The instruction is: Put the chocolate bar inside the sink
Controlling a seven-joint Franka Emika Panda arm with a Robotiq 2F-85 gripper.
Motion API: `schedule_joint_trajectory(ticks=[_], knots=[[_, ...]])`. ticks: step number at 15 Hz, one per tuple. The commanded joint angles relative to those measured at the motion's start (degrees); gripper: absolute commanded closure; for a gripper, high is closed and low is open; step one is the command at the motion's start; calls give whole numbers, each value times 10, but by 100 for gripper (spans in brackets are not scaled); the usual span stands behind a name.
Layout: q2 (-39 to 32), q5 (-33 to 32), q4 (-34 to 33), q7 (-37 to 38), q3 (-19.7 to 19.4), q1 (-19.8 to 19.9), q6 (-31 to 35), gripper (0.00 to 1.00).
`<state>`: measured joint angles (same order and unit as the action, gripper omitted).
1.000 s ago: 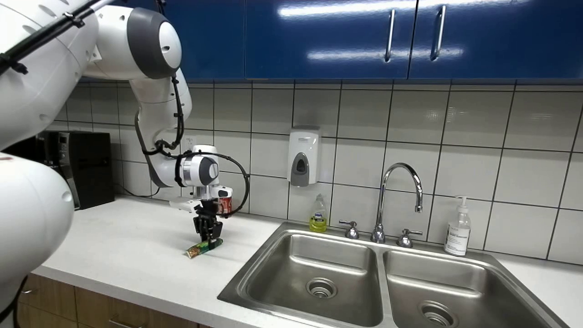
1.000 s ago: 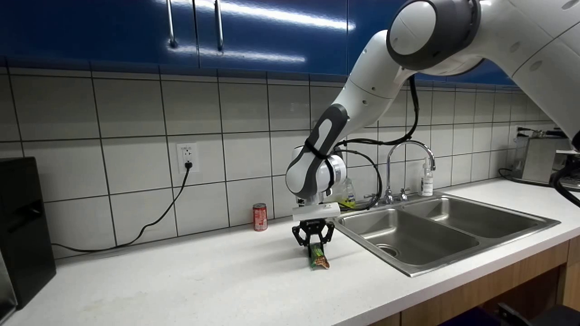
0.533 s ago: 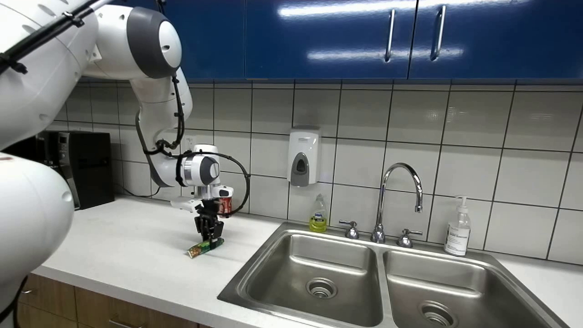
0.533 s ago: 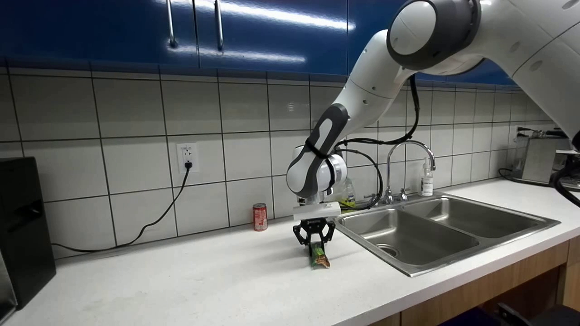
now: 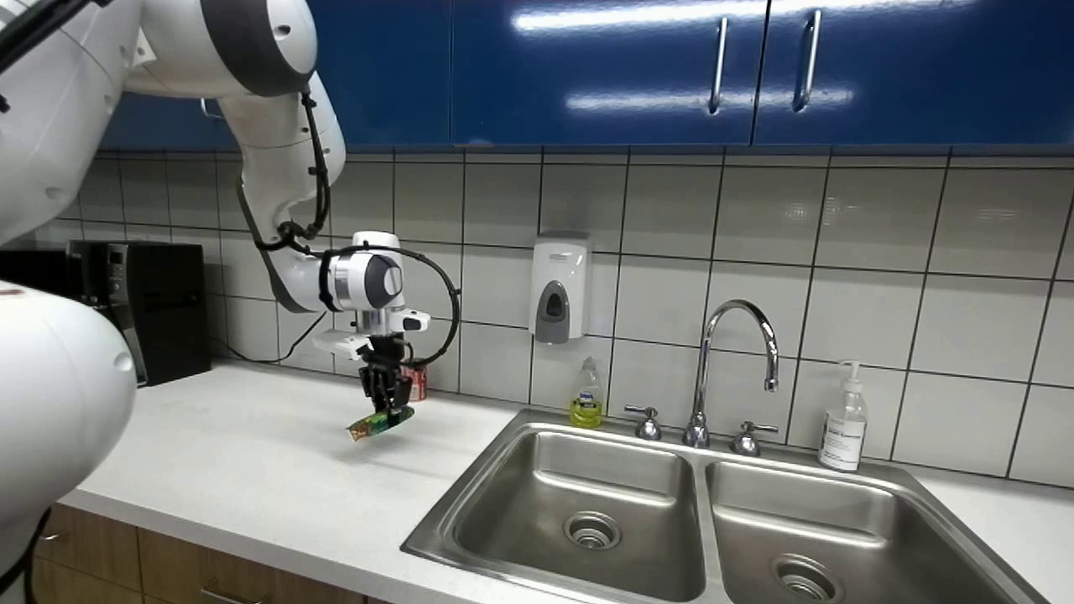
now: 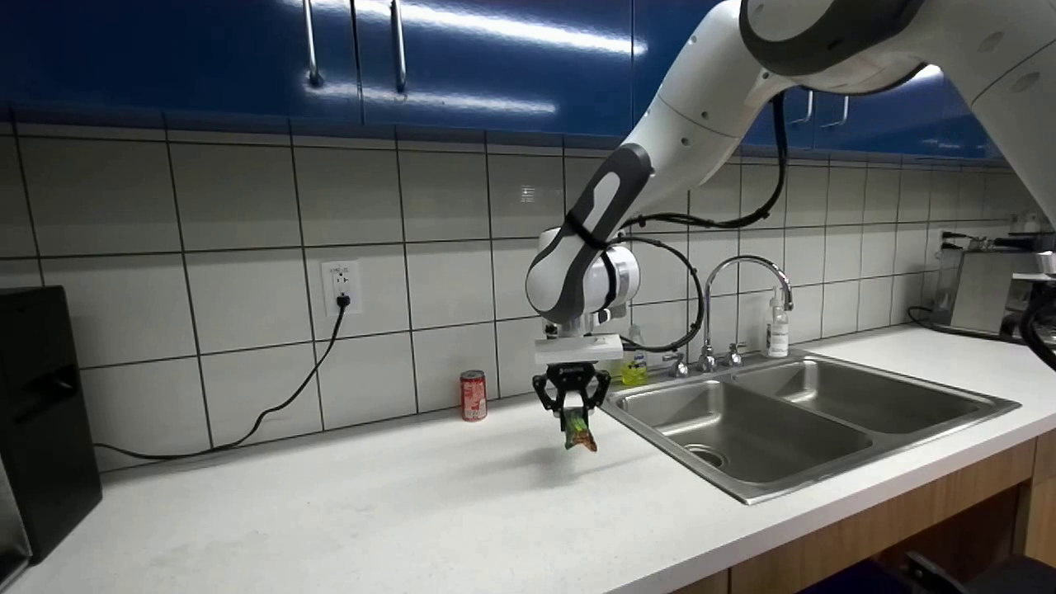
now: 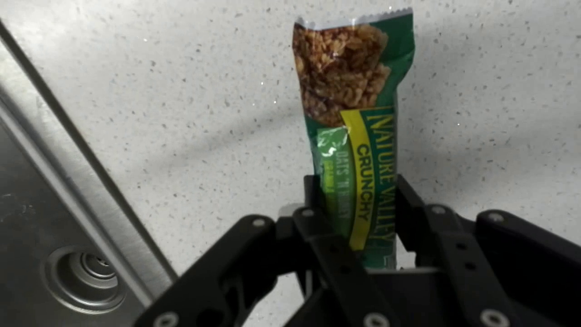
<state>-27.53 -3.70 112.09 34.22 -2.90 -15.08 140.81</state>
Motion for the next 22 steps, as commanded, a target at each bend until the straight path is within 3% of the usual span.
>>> schedule_joint_trajectory(ticks=[1,8,14,22], knots=[[68,4,60,21,-1,3,-5,85],[147,4,151,44,-17,44,5,85],[207,5,223,28,-51,117,11,85],[210,13,224,-17,-109,221,15,85]])
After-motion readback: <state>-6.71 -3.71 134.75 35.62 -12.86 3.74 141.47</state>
